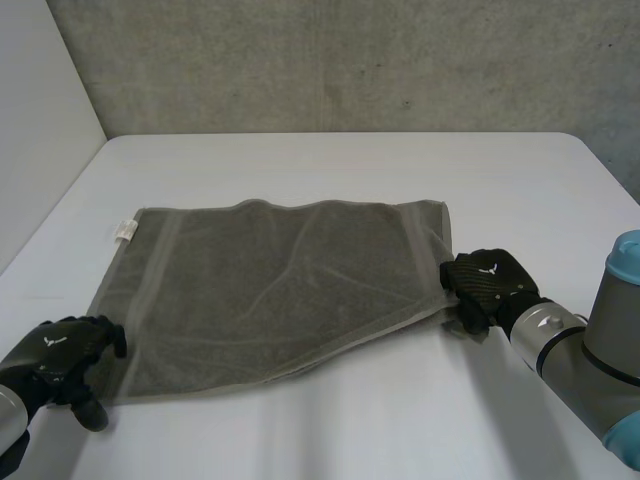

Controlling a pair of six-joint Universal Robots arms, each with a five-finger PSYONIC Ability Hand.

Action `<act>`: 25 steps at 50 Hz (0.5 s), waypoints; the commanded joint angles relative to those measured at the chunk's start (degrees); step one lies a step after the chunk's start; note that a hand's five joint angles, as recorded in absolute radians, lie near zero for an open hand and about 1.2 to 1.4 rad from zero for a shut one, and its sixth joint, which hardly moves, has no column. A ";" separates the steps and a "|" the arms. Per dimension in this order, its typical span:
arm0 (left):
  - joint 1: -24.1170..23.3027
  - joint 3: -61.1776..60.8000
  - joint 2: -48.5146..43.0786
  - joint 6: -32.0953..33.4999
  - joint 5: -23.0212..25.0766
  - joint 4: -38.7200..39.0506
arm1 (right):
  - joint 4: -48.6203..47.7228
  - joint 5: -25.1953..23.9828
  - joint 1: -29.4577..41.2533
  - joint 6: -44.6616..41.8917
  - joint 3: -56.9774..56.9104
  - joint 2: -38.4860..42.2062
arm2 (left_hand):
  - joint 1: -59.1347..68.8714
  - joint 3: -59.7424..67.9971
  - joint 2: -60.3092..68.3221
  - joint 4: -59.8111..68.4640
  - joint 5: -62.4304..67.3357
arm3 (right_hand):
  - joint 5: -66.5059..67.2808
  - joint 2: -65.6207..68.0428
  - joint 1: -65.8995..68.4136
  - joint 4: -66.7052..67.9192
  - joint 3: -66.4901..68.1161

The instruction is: Fold the towel.

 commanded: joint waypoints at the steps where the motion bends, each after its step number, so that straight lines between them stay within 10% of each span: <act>1: -0.63 0.57 -2.66 0.36 -0.31 0.32 | 0.00 0.07 0.00 -0.04 -0.10 0.08 | 1.32 0.69 0.85 0.75 0.89 | 3.70 5.25 3.48 2.89 3.25; 25: -9.86 4.96 -11.88 2.12 -5.66 5.86 | 0.00 0.07 0.00 -0.04 -0.02 -0.01 | 1.32 0.69 0.85 0.75 0.89 | 3.70 5.25 3.48 2.89 3.25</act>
